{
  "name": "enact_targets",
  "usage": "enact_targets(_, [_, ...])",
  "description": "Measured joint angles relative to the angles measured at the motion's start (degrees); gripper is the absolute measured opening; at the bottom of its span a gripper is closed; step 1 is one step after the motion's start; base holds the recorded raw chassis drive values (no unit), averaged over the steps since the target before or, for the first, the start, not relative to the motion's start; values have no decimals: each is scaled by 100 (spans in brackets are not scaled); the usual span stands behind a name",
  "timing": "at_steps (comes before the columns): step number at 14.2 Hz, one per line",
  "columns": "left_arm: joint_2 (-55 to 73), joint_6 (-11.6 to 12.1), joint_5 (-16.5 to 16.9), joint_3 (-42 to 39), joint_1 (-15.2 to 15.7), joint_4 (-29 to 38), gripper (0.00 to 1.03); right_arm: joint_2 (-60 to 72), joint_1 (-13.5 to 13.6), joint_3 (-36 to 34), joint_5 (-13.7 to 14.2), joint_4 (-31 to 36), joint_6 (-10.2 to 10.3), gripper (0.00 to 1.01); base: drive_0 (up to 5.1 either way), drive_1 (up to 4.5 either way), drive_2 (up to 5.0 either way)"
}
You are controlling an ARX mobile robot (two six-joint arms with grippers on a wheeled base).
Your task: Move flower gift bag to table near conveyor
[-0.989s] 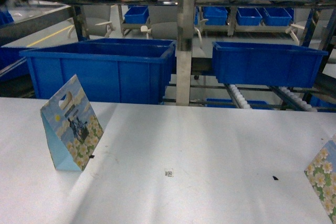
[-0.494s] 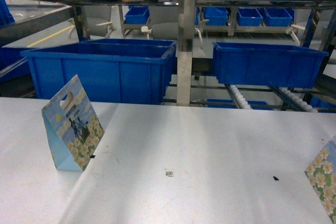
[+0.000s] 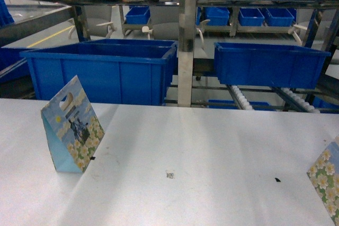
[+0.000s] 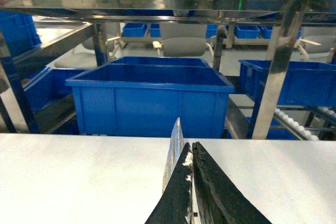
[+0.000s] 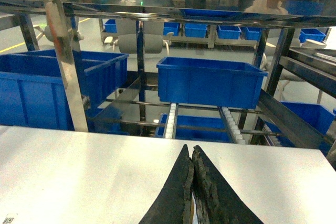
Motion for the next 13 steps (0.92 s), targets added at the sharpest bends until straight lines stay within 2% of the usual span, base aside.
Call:
enact_targets(1, [-245, 4, 264, -136, 326, -74, 2, -234, 0, -127, 0, -92, 0, 2, 0, 0, 0])
enact_targets(2, [-470, 0, 236, -251, 398, -175, 2, -472, 0, -238, 0, -229, 0, 2, 0, 0, 0])
enact_targets(6, [-1471, 4, 319, -656, 345, -778, 2, -1499, 0, -601, 0, -905, 0, 2, 0, 0, 0])
enact_targets(7, [-1685, 4, 319, -719, 345, -951, 2, -1580, 0, -737, 0, -654, 0, 2, 0, 0, 0])
enact_targets(9, [-1947, 4, 321, -920, 345, -962, 2, -1967, 0, -824, 0, -1108, -2, 2, 0, 0, 0])
enact_targets(12, [-2684, 4, 319, -922, 345, -1587, 2, -2715, 0, -826, 0, -1781, -2, 2, 0, 0, 0])
enact_targets(13, [-3071, 4, 319, -922, 345, -2000, 2, -3143, 0, -826, 0, -2151, -2, 2, 0, 0, 0])
